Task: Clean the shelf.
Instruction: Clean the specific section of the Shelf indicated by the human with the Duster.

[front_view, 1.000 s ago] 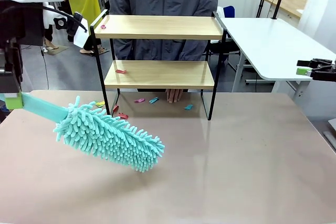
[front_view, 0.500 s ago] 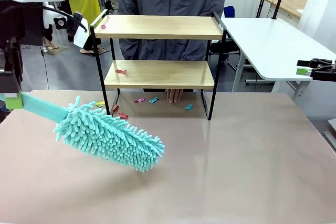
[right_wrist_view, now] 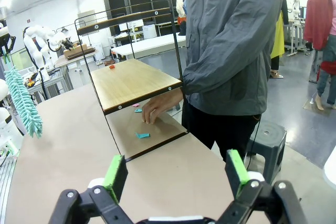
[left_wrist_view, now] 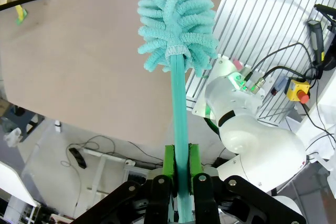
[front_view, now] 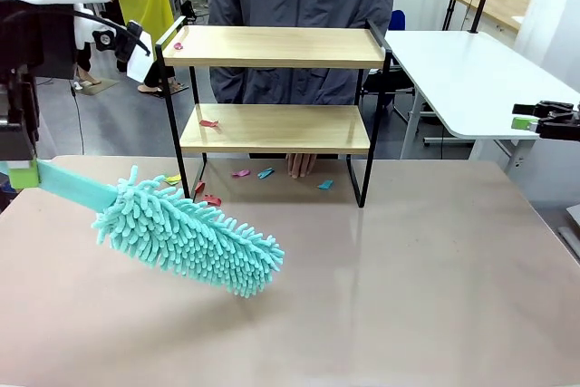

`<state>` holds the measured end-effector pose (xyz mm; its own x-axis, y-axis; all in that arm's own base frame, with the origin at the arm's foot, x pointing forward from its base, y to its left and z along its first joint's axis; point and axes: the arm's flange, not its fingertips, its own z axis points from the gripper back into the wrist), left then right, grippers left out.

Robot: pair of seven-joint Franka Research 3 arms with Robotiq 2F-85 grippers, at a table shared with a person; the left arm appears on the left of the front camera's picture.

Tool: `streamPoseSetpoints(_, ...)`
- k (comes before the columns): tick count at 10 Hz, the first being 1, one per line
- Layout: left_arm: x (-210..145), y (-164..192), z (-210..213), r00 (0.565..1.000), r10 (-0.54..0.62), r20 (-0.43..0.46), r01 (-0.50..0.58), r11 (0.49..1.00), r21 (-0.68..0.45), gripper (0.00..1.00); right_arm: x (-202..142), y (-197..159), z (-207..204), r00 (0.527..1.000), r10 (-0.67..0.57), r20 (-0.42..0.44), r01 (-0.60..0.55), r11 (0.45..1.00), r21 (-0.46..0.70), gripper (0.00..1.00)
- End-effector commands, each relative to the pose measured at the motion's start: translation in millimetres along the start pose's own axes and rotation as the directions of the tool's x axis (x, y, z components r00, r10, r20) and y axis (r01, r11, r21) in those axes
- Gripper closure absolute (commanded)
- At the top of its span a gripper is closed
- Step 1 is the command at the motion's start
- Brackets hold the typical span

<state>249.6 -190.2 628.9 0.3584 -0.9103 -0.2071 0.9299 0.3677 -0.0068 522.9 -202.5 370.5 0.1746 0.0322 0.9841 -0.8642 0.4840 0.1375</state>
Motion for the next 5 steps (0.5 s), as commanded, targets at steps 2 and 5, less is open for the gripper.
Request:
streamPoseSetpoints(2,5,2,-1,0.994,0.089,0.061,-0.089,0.996,-0.004,0.87,4,1,-1,1.000,0.007,0.003,-0.007,1.000,0.000,0.00)
streamPoseSetpoints(5,39,-12,-22,0.951,0.181,0.251,-0.167,0.983,-0.074,0.87,4,1,-1,1.000,0.007,0.003,-0.007,1.000,0.000,0.00)
